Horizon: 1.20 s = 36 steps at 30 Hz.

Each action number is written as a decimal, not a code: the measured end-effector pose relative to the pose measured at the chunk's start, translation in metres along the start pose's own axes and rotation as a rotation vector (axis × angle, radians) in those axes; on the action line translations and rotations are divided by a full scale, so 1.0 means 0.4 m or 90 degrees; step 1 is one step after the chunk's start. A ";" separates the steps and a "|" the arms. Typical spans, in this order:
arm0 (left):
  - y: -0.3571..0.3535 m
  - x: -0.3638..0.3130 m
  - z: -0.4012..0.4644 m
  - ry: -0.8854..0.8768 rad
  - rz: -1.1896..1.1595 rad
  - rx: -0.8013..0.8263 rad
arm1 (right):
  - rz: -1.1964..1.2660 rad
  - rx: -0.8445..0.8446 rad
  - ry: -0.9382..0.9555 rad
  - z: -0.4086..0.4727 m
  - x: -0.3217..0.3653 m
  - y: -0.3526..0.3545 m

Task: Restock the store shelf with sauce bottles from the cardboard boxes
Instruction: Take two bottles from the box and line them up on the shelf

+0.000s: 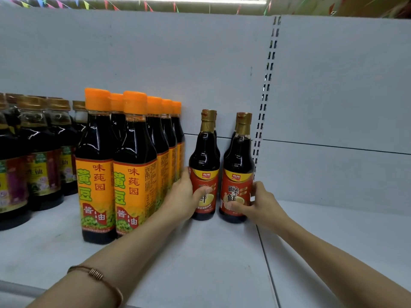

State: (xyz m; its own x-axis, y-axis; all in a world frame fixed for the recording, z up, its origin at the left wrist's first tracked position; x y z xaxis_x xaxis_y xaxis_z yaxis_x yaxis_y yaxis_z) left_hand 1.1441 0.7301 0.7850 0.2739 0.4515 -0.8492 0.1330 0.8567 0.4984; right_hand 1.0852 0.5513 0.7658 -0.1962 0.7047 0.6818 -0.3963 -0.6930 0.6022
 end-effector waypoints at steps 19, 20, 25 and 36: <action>-0.023 0.006 0.034 -0.020 -0.068 0.033 | -0.027 -0.021 -0.017 0.002 -0.010 -0.001; -0.024 0.007 0.034 -0.013 -0.059 0.036 | -0.029 -0.018 -0.021 0.000 -0.005 -0.002; -0.040 0.054 0.017 0.088 -0.018 0.068 | -0.070 0.010 -0.034 -0.001 0.013 0.001; 0.019 -0.079 -0.282 -0.053 0.112 -0.044 | -0.025 0.016 0.116 -0.189 0.204 0.108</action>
State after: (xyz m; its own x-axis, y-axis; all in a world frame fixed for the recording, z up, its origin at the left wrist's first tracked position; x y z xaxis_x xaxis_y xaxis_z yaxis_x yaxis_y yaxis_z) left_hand 1.0289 0.7504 0.7959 0.3648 0.5755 -0.7319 0.0111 0.7833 0.6215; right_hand 0.9844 0.5902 0.8161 -0.3417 0.7455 0.5722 -0.3854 -0.6665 0.6382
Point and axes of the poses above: each hand's wrist, its own z-axis towards the middle knuckle, its own y-axis out of the back of the hand, x = y × z, the point moved 9 cm from there along z, towards the middle knuckle, and after that the axes turned 13 degrees about y, right-handed, at the moved point
